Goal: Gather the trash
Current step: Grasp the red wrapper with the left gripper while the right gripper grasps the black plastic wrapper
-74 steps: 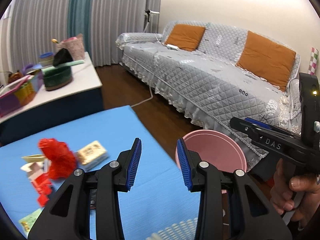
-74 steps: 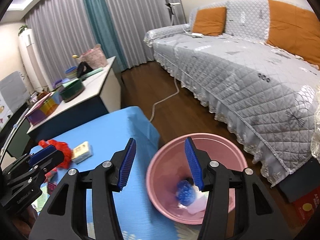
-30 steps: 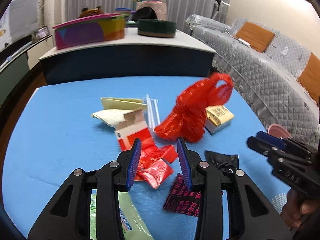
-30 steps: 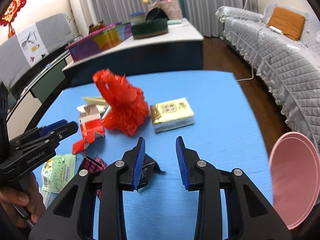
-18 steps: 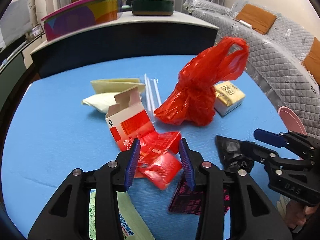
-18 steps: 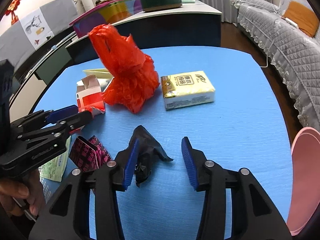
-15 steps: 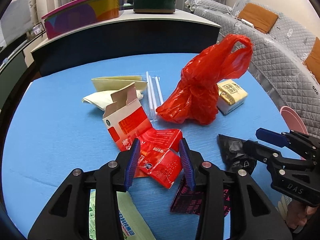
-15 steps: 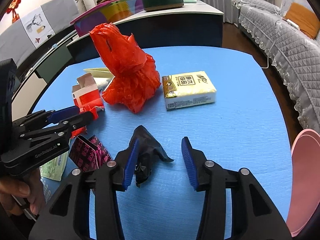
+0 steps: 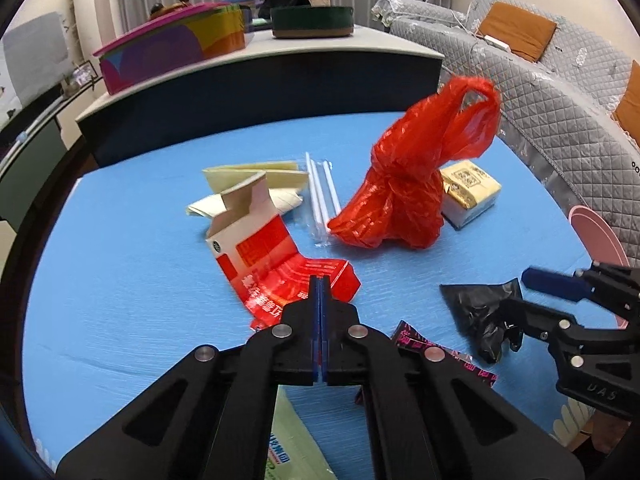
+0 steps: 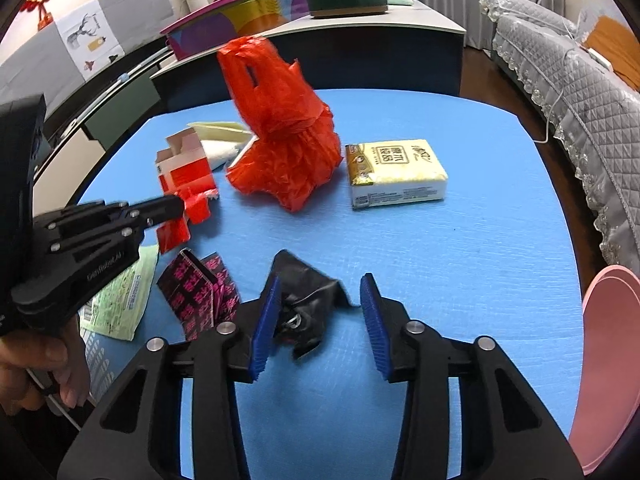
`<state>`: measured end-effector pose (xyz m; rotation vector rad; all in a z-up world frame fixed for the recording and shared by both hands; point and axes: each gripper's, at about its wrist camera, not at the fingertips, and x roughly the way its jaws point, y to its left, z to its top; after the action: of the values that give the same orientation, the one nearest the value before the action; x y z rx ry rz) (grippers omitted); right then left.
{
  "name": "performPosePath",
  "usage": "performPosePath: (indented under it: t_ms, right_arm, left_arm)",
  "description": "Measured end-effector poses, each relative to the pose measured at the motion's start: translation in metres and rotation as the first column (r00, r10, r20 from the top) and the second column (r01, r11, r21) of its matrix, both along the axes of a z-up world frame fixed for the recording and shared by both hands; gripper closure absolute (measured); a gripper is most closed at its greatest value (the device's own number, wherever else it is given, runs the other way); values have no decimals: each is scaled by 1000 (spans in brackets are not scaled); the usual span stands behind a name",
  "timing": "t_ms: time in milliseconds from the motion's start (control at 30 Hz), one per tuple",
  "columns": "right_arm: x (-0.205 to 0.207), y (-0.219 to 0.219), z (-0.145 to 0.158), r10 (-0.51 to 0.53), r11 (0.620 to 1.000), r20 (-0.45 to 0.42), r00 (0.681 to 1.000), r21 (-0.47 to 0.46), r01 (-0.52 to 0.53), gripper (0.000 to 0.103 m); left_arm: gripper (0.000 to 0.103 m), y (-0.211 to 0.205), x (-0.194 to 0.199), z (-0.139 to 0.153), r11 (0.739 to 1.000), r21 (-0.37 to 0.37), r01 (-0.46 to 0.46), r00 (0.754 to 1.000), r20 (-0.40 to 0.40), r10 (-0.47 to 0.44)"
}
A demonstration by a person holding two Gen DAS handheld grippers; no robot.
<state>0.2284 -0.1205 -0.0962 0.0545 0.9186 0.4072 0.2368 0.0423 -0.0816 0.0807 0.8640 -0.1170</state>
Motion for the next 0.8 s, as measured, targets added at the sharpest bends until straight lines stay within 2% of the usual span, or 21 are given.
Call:
performPosePath:
  t_ms: [67, 200, 267, 333, 700, 733, 800]
  right_arm:
    - [-2, 2, -2, 13, 1000, 0, 1000, -12, -13, 76]
    - [-9, 6, 1, 32, 999, 20, 999, -25, -32, 82]
    - [-14, 7, 7, 36, 999, 41, 999, -28, -35, 99]
    - [-17, 6, 12, 35, 999, 54, 998, -30, -34, 103]
    - [-31, -1, 23, 4, 999, 77, 997, -34, -1, 101]
    - [-31, -3, 23, -11, 999, 72, 997, -34, 13, 98]
    - [-28, -7, 18, -31, 999, 38, 999, -24, 32, 81]
  left_arm:
    - [103, 1, -3, 5, 1000, 4, -2, 1000, 17, 2]
    - [103, 3, -9, 12, 1000, 14, -3, 999, 44, 2]
    - [103, 5, -13, 16, 1000, 15, -3, 998, 60, 3]
    - [103, 7, -17, 20, 1000, 15, -4, 997, 74, 3]
    - [103, 8, -31, 34, 1000, 9, -5, 995, 103, 4]
    - [103, 9, -32, 35, 1000, 7, -4, 995, 104, 3]
    - [103, 8, -34, 37, 1000, 10, -1, 994, 111, 0]
